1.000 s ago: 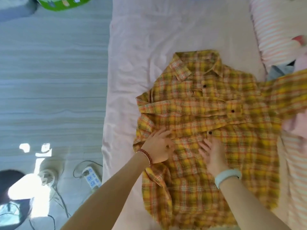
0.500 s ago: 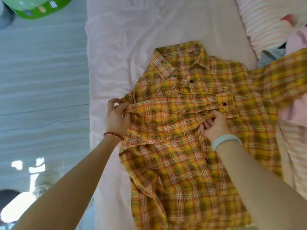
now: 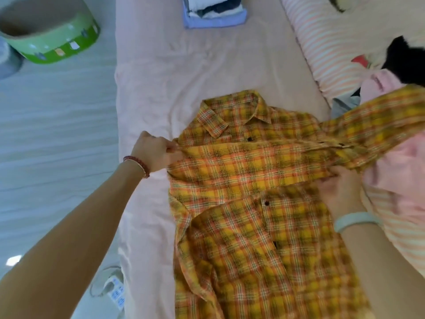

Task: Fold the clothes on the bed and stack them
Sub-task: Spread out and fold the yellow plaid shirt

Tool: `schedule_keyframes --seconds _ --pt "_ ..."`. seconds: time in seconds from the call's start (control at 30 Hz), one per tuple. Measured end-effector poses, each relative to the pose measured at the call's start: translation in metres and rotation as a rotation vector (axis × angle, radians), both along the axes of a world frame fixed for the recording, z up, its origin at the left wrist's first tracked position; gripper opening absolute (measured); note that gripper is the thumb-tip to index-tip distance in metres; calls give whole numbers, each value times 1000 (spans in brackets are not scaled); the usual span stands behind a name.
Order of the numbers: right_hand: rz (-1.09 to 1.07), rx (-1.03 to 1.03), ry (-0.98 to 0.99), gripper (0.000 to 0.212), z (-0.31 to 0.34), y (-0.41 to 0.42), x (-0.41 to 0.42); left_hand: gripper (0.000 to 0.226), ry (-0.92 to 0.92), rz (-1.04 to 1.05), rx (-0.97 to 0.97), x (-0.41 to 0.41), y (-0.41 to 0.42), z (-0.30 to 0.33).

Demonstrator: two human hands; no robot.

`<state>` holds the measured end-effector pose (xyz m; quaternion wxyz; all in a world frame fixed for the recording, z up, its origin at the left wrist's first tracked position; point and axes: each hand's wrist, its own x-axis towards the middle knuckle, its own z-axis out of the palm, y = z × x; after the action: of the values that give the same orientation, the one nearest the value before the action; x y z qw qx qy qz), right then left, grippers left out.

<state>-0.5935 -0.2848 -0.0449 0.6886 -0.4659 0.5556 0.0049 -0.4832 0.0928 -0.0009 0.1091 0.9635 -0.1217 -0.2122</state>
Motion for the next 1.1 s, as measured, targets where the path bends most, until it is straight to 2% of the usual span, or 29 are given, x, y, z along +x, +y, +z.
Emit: schedule_keyframes --seconds 0.1,0.13,0.2,0.23,0.3,0.33,0.4,0.43,0.5,0.57,0.6,0.63,0.67,0.73,0.8,0.9,0.97,1.03,1.1 --pt "62 -88 53 48 12 -2 -16 60 -3 -73 114 15 -11 -1" --pt "-2 -55 9 44 18 9 -23 52 7 -54 127 16 -15 -6" --pt "-140 67 -49 6 9 17 -36 30 -11 60 100 13 -22 -15" --pt "-159 97 -12 15 2 16 -43 25 -52 138 77 8 -25 -22" --pt "-137 96 -3 32 -6 20 -52 31 -233 272 18 -7 -32 -33" --pt "-146 75 13 35 -9 20 -56 34 -346 277 -20 -19 -37 -37" --pt "-157 -100 75 36 -8 27 -60 37 -495 115 -72 -52 -50 -49" --pt "-117 -279 115 37 -11 29 -62 40 -492 2 -67 -74 -57 -57" --pt "205 -801 243 40 -12 33 -68 50 -335 -127 8 -115 -66 -75" --pt "728 -1270 270 41 -17 31 -76 66 -172 -109 99 -146 -61 -93" --pt "963 -1424 226 41 -18 28 -78 75 -122 -68 120 -158 -56 -99" --pt "1161 -1481 192 42 -22 23 -79 85 -81 8 112 -169 -51 -101" --pt "1324 -1479 215 45 -21 21 -77 93 -50 117 95 -181 -45 -101" --pt "1561 -1401 388 52 -29 19 -75 100 28 328 66 -208 -36 -93" --pt "1640 -1317 487 56 -32 29 -76 96 112 497 -7 -242 -36 -83" --pt "1422 -1167 178 50 -28 69 -96 86 124 670 -83 -285 -46 -74" --pt "1243 -1060 57 45 -25 95 -122 80 81 785 -60 -300 -61 -68" --pt "1151 -958 77 44 -24 110 -157 74 19 904 -11 -314 -79 -58" --pt "1140 -828 182 49 -25 113 -188 71 105 1025 -19 -325 -93 -53"
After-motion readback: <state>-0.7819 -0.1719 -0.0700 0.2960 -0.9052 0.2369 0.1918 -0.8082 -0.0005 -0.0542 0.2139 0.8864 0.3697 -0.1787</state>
